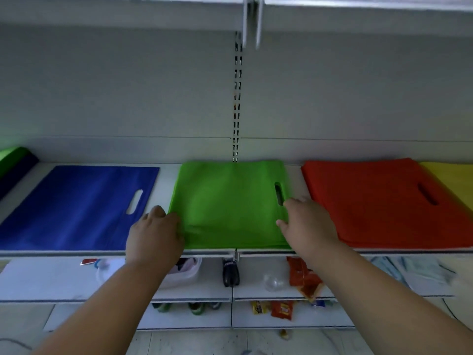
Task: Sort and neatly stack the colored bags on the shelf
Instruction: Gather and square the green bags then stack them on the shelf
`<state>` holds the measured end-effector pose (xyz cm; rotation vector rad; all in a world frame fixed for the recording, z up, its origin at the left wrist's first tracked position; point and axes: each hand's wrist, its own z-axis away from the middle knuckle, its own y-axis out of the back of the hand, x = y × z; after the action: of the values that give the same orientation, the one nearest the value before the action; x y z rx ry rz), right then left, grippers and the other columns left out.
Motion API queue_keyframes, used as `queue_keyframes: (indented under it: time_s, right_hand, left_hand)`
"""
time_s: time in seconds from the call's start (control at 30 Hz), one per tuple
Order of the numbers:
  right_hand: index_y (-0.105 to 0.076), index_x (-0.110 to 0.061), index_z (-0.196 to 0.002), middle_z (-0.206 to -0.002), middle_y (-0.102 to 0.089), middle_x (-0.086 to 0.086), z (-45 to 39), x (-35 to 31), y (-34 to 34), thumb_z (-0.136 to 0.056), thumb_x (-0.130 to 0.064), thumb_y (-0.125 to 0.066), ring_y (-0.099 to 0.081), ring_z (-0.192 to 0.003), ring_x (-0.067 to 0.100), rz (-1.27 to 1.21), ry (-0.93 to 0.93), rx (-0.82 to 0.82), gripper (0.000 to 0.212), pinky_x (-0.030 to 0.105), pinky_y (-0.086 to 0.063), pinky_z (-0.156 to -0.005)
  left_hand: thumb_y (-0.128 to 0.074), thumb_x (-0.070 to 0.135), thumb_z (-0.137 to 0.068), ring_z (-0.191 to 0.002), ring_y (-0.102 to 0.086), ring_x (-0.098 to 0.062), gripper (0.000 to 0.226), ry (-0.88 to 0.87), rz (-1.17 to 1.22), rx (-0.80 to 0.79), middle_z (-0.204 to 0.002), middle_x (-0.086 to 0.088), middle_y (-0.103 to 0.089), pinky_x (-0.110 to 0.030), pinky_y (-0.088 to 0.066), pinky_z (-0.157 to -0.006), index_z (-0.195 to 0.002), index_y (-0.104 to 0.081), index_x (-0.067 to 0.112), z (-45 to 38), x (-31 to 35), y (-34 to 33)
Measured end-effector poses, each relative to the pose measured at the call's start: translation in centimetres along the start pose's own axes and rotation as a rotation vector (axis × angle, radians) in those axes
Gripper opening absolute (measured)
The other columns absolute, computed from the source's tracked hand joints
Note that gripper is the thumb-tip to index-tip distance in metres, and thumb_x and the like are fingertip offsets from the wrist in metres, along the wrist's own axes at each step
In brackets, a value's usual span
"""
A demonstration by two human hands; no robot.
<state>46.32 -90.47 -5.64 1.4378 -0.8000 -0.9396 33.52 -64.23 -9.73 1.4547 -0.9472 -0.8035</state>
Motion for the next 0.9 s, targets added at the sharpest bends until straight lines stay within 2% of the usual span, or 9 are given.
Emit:
queue_keyframes:
  time_s: [0.13, 0.23, 0.33, 0.43, 0.5, 0.6, 0.73, 0.9]
  right_hand:
    - [-0.054, -0.016, -0.125, -0.115, -0.059, 0.007, -0.5, -5.3, 1.8, -0.093, -0.047, -0.055, -0.056, -0.105, 0.026, -0.03, 0.138, 0.057, 0.045, 0.035, -0.048, -0.087]
    - [-0.056, -0.015, -0.125, -0.115, -0.061, 0.008, -0.5, -11.9, 2.9, -0.093, -0.047, -0.053, -0.056, -0.105, 0.028, -0.082, 0.258, 0.125, 0.045, 0.037, -0.047, -0.088]
    - [-0.055, -0.016, -0.128, -0.119, -0.06, 0.008, -0.4, -20.3, 3.5, -0.093, -0.045, -0.053, -0.056, -0.107, 0.029, -0.132, 0.364, 0.139, 0.046, 0.037, -0.046, -0.089]
    - [-0.042, -0.018, -0.141, -0.13, -0.054, 0.006, 0.0, -29.4, 3.3, -0.094, -0.046, -0.049, -0.051, -0.115, 0.027, -0.164, 0.448, 0.144, 0.055, 0.039, -0.043, -0.095]
    - [-0.033, -0.019, -0.148, -0.138, -0.048, 0.005, 0.5, -35.5, 3.0, -0.096, -0.048, -0.046, -0.046, -0.124, 0.026, -0.196, 0.481, 0.121, 0.06, 0.038, -0.04, -0.101]
    - [-0.024, -0.021, -0.151, -0.143, -0.043, 0.004, 1.0, -44.0, 2.4, -0.098, -0.049, -0.042, -0.042, -0.128, 0.023, -0.212, 0.538, 0.082, 0.062, 0.038, -0.039, -0.103]
    - [-0.027, -0.02, -0.15, -0.143, -0.044, 0.006, 1.3, -53.3, 2.5, -0.097, -0.049, -0.044, -0.043, -0.127, 0.025, -0.219, 0.566, 0.068, 0.062, 0.041, -0.041, -0.101]
    - [-0.035, -0.018, -0.144, -0.135, -0.049, 0.008, -0.2, -60.3, 2.6, -0.096, -0.049, -0.046, -0.049, -0.118, 0.027, -0.167, 0.591, 0.116, 0.059, 0.041, -0.044, -0.095]
  left_hand:
    - [-0.072, 0.026, -0.078, -0.076, -0.062, -0.032, 0.024, 0.02, 0.145, 0.081, -0.091, -0.005, -0.06, -0.035, -0.046, -0.064, -0.101, -0.07, 0.02, 1.6, -2.8, 1.1]
    - [-0.065, 0.029, -0.082, -0.075, -0.062, -0.033, 0.022, 0.081, 0.174, 0.141, -0.089, -0.005, -0.06, -0.036, -0.047, -0.062, -0.102, -0.069, 0.02, 3.7, -7.8, 2.3]
    - [-0.063, 0.03, -0.084, -0.078, -0.062, -0.031, 0.026, 0.227, 0.153, 0.158, -0.093, -0.005, -0.062, -0.035, -0.046, -0.062, -0.108, -0.067, 0.021, 6.1, -15.0, 3.2]
    - [-0.054, 0.035, -0.08, -0.075, -0.063, -0.03, 0.032, 0.265, 0.119, 0.167, -0.094, -0.005, -0.063, -0.034, -0.05, -0.06, -0.105, -0.066, 0.02, 9.1, -23.3, 3.7]
    - [-0.047, 0.04, -0.084, -0.079, -0.063, -0.025, 0.034, 0.304, 0.133, 0.155, -0.1, -0.001, -0.063, -0.034, -0.051, -0.061, -0.109, -0.063, 0.024, 11.2, -28.9, 4.2]
    - [-0.053, 0.038, -0.091, -0.089, -0.061, -0.016, 0.032, 0.364, 0.158, 0.164, -0.113, 0.005, -0.06, -0.029, -0.042, -0.064, -0.122, -0.058, 0.03, 13.8, -36.5, 5.2]
    - [-0.063, 0.033, -0.087, -0.079, -0.062, -0.019, 0.03, 0.431, 0.132, 0.202, -0.103, 0.006, -0.063, -0.027, -0.034, -0.059, -0.117, -0.063, 0.026, 16.2, -45.0, 6.5]
    - [-0.058, 0.033, -0.081, -0.069, -0.063, -0.022, 0.028, 0.421, 0.063, 0.218, -0.09, 0.003, -0.066, -0.028, -0.045, -0.054, -0.106, -0.068, 0.023, 15.1, -52.3, 6.3]
